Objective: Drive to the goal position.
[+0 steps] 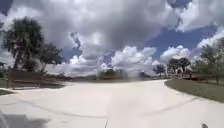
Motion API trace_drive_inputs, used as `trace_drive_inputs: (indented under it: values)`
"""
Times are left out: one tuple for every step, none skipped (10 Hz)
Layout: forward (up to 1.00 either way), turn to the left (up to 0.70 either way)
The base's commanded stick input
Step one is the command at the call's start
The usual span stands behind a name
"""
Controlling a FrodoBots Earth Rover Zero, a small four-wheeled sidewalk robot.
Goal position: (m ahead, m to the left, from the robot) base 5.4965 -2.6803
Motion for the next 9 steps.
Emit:
trace_drive_inputs:
  values:
    - [0.85, 0.00]
    - [0.85, 0.00]
    - [0.85, 0.00]
    - [0.85, 0.00]
    - [0.85, 0.00]
    - [0.85, 0.00]
    - [0.85, 0.00]
    - [0.85, 0.00]
    - [0.85, 0.00]
